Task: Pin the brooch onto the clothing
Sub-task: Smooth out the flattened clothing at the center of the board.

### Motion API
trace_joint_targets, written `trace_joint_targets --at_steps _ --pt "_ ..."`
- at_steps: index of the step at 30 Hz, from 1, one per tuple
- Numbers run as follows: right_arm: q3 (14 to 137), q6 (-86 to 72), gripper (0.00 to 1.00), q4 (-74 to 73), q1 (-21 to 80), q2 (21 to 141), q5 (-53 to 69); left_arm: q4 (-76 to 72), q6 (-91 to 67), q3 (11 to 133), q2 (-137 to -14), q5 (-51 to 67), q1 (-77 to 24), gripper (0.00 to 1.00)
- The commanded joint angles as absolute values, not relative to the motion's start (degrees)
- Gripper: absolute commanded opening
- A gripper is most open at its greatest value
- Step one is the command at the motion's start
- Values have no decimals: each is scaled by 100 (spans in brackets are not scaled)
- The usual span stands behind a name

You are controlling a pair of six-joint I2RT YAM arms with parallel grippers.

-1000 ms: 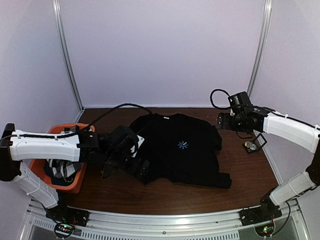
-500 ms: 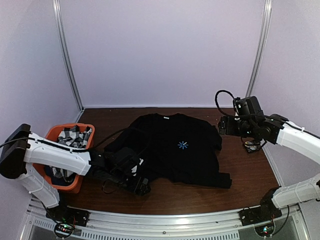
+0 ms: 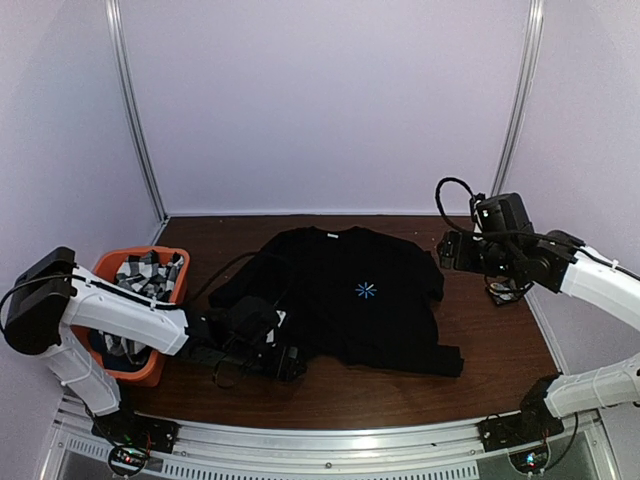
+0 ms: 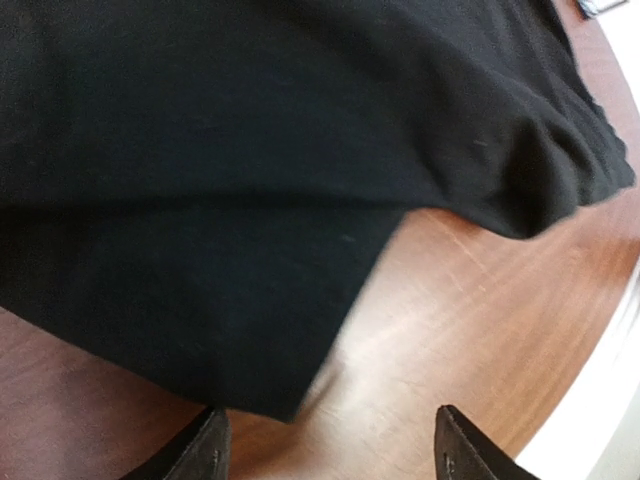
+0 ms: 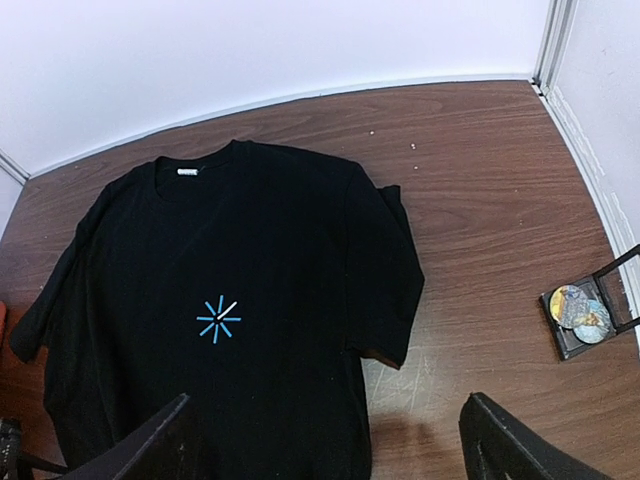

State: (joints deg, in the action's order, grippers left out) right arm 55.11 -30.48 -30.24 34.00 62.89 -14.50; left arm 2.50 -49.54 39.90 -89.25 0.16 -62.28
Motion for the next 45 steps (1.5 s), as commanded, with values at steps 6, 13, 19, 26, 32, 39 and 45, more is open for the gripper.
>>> trace_joint_targets --at_steps 6,13,19,26,32,39,45 --pt "5436 -3253 92 -3265 3762 6107 -1625 725 -5250 4507 -9544 -379 -6130 70" --pt "5327 -3331 92 -3257 3851 6020 -1703 386 -5241 4409 -9481 -407 -6065 47" --pt "5251 -3295 91 -3328 3917 6082 -1735 505 -5246 4438 -9341 -610 -6059 13" --pt "4797 -3409 91 -3513 4142 6286 -1591 1092 -5004 4805 -8355 -892 -6064 0" --pt "4509 -3615 91 -3514 4314 6706 -1564 1969 -4745 5192 -7479 -929 -6069 0" --pt "4198 -3784 91 -3602 4649 6906 -1546 2496 -5072 5022 -7207 -416 -6097 0" --pt "3986 -3738 90 -3683 5128 7032 -1360 2524 -5050 5075 -7241 -739 -6100 0"
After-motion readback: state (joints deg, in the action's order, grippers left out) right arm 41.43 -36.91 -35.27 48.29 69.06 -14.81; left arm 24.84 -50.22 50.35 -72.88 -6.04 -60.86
